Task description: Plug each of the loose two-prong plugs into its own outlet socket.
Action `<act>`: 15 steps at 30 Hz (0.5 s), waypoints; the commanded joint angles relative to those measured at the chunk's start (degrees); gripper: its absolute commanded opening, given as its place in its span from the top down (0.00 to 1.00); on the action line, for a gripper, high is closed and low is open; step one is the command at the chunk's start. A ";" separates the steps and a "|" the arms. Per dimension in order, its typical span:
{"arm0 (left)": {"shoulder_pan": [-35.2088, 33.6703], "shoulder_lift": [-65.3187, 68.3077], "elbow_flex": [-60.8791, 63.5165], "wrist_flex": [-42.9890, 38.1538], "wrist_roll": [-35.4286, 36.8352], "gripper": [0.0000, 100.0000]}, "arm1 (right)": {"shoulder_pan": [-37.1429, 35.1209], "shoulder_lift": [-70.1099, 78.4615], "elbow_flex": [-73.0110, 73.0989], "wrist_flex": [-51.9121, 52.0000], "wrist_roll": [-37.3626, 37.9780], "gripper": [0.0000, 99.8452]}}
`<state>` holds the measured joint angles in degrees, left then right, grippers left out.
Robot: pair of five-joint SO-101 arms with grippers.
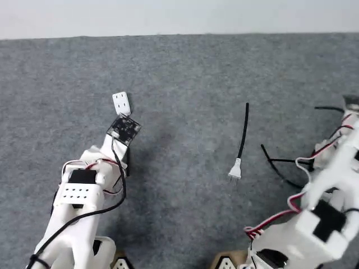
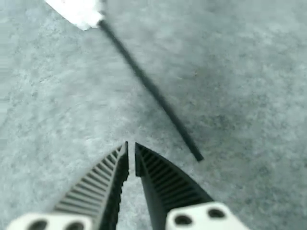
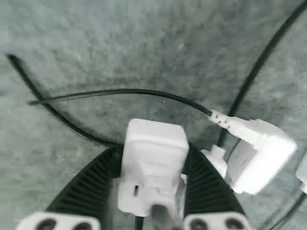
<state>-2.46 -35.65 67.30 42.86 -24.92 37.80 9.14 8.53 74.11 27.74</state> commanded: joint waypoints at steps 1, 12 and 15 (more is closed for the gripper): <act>-4.84 -1.05 -4.09 -2.90 8.62 0.90 | 0.40 2.42 -5.63 1.80 1.58 0.77; -2.73 3.25 -5.05 -10.46 15.47 0.68 | -8.57 2.86 -27.16 26.07 -4.40 0.80; -1.85 12.13 -12.62 -11.25 17.32 0.69 | -9.71 2.68 -32.00 28.88 -8.09 0.80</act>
<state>-6.07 -31.78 64.75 34.33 -10.33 29.63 12.66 -16.88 100.04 23.25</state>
